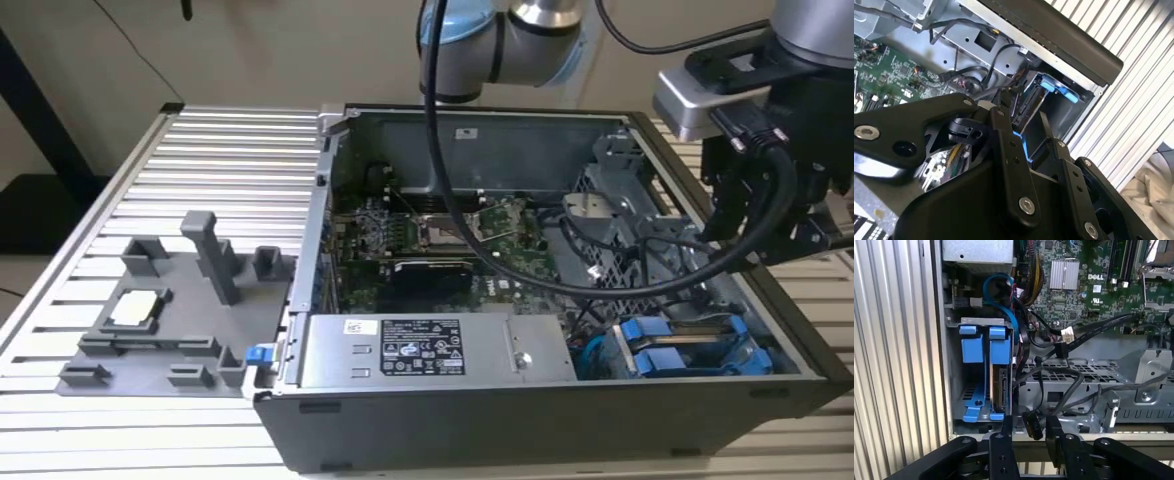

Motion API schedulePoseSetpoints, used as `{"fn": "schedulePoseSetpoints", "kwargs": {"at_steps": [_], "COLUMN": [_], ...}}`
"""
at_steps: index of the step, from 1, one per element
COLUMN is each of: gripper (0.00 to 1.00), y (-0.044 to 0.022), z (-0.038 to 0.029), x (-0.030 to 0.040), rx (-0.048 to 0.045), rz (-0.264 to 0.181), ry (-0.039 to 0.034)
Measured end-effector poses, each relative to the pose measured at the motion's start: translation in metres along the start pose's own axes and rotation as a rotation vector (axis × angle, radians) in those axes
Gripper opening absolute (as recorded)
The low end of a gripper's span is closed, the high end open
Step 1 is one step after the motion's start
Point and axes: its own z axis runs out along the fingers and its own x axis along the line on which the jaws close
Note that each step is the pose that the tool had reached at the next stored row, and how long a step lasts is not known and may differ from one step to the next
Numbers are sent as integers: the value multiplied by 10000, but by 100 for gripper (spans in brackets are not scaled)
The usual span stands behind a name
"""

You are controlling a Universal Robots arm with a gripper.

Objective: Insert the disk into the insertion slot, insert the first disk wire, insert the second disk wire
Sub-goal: 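Insert the first disk wire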

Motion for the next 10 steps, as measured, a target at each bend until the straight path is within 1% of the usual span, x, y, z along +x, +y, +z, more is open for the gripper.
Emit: {"fn": "schedulePoseSetpoints", "kwargs": {"at_steps": [2,4,6,10], "gripper": [40,40,40,40], "y": [5,13,25,45], "z": [16,35,50,79], "x": [-8,-11,-11,-15], "rx": [99,172,212,255], "rz": [-31,-62,-84,-129], "ry": [38,79,133,262]}}
